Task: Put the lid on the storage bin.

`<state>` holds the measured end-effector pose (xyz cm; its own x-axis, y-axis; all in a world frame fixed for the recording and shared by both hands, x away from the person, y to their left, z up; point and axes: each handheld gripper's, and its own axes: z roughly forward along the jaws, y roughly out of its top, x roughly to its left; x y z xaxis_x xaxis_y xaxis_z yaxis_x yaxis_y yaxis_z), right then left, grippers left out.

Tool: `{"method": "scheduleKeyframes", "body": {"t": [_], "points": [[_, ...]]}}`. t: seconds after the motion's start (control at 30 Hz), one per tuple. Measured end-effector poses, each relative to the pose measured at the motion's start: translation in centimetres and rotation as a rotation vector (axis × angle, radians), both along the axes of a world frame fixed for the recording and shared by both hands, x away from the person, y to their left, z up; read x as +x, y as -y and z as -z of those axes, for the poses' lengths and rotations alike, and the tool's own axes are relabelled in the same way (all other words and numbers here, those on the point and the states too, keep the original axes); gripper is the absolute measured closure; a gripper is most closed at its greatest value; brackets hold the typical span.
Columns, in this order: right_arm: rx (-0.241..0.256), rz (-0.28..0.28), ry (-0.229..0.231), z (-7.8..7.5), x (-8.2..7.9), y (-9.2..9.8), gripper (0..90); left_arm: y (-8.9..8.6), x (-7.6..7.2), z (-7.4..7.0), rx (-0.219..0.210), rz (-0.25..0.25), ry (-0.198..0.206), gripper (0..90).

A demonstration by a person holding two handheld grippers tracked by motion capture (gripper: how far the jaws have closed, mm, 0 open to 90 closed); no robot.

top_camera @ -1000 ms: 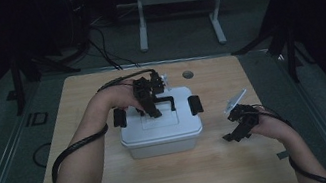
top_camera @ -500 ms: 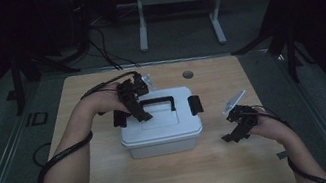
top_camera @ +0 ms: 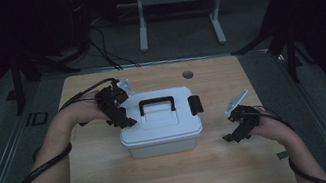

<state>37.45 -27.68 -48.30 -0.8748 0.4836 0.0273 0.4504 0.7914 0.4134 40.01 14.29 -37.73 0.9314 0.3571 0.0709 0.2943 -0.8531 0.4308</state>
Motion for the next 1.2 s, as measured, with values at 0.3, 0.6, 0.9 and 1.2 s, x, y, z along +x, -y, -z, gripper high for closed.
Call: {"method": "scheduleKeyframes", "body": {"t": [0.3, 0.6, 0.9, 1.2], "points": [[0.013, 0.014, 0.005, -0.1, -0.2, 0.2, 14.5, -3.2, -1.8, 0.4, -0.048, -0.038, -0.004, 7.4], [0.018, 0.031, 0.004, 0.1, -0.4, 0.7, 14.5, -5.7, -3.6, 1.3, -0.068, -0.062, -0.010, 7.5], [0.016, 0.042, 0.005, 0.6, -0.6, 0.9, 14.5, -8.4, -5.0, 2.4, -0.076, -0.109, -0.014, 7.5], [0.030, 0.060, 0.015, 1.1, -0.8, 1.2, 14.5, -10.0, -6.1, 4.6, -0.094, -0.131, -0.030, 7.5]]}}
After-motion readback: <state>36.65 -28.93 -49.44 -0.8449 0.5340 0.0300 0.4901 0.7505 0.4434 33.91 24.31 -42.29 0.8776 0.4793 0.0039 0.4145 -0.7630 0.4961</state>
